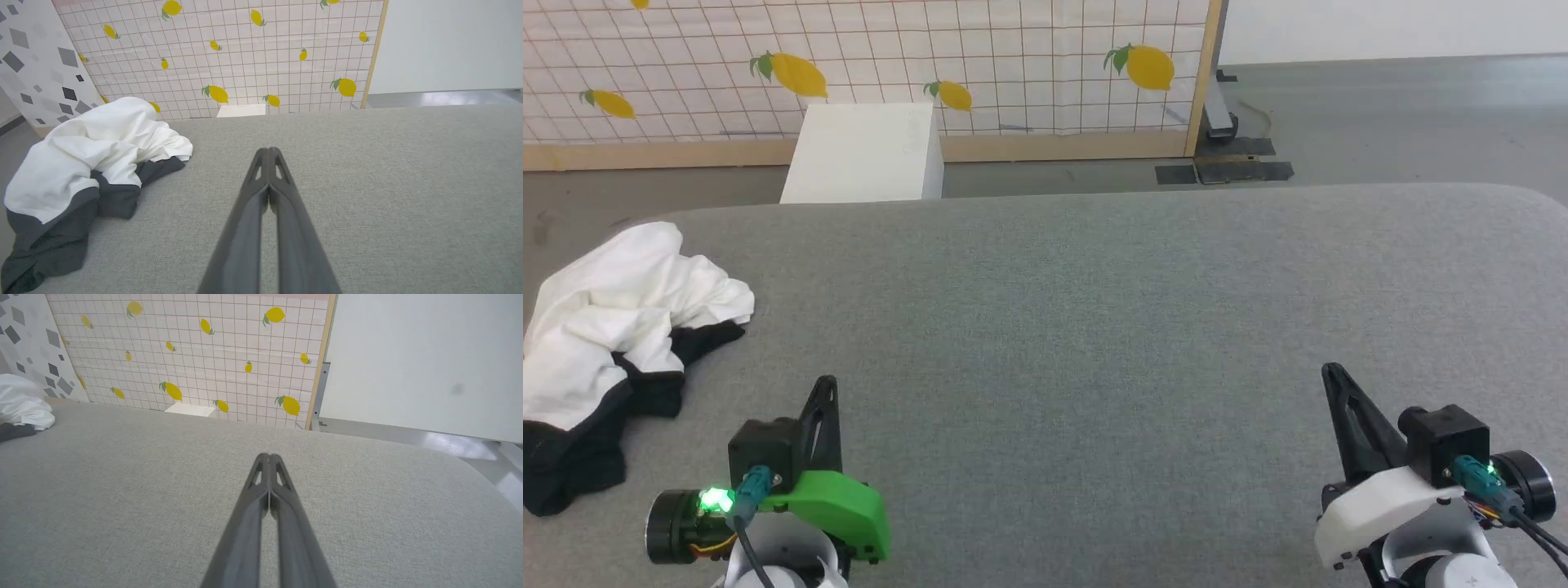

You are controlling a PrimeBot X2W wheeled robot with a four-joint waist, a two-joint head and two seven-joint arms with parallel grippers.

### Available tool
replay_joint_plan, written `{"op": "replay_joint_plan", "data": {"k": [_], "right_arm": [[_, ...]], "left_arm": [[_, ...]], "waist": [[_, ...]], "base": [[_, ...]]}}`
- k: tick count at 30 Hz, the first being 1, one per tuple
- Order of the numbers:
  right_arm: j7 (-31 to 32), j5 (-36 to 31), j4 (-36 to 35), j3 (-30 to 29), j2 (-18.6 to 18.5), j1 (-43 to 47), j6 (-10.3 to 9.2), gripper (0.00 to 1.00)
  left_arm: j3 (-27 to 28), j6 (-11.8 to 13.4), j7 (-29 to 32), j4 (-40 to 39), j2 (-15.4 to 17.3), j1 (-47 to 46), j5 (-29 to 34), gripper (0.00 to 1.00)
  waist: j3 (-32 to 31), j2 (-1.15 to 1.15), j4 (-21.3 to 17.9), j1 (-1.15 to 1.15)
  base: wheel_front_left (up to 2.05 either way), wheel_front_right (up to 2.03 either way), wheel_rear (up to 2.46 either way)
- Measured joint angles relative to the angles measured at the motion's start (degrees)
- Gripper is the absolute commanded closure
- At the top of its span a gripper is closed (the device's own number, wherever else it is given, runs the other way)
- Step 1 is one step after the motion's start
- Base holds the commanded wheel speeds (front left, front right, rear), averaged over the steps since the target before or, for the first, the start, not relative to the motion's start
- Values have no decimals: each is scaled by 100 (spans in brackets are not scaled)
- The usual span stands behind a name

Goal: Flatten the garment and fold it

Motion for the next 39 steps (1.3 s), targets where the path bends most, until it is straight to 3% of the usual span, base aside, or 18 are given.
{"op": "replay_joint_plan", "data": {"k": [39], "right_arm": [[0, 0, -1, 0, 0, 0, 0, 100]], "left_arm": [[0, 0, 0, 0, 0, 0, 0, 100]], "waist": [[0, 0, 0, 0]], "base": [[0, 0, 0]]}}
